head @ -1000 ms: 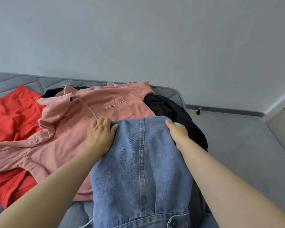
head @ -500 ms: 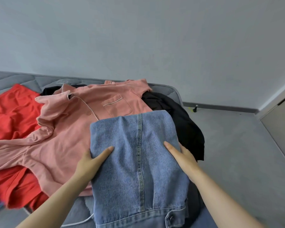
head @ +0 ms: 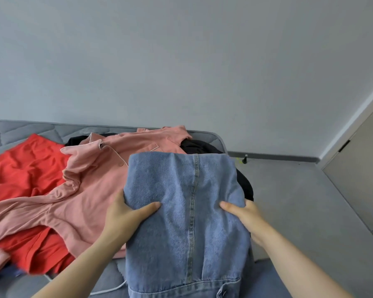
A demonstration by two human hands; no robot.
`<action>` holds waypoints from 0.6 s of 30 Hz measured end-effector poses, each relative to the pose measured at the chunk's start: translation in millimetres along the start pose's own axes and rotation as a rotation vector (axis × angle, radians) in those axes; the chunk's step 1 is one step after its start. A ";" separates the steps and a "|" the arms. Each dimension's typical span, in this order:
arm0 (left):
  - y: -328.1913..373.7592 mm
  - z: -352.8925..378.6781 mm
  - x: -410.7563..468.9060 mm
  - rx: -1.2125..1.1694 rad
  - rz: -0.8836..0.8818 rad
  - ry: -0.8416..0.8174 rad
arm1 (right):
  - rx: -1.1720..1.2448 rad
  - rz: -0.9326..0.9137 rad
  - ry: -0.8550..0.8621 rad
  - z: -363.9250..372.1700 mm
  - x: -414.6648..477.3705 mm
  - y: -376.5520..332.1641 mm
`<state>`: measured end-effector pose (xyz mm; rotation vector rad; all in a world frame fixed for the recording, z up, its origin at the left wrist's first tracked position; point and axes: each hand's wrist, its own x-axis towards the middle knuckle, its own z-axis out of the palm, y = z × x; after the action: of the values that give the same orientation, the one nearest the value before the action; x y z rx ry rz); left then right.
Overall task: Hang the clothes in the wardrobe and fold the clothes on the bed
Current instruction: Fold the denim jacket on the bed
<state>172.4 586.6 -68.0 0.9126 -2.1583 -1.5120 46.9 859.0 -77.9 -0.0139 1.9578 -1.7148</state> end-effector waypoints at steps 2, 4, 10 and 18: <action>24.1 -3.1 -2.8 -0.038 0.052 -0.029 | 0.050 -0.083 0.052 -7.3 -15.9 -18.0; 53.2 -2.3 -5.6 -0.063 0.099 -0.050 | 0.075 -0.172 0.078 -19.9 -32.3 -41.0; 137.5 46.8 -3.6 -0.116 0.228 -0.127 | 0.091 -0.298 0.148 -91.4 -60.2 -97.1; 199.6 200.4 34.3 -0.079 0.195 -0.306 | 0.123 -0.269 0.305 -223.9 -12.1 -102.0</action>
<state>-35.9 748.2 40.4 0.4522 -2.2950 -1.7127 -64.3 1049.1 32.4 0.0317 2.1403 -2.1152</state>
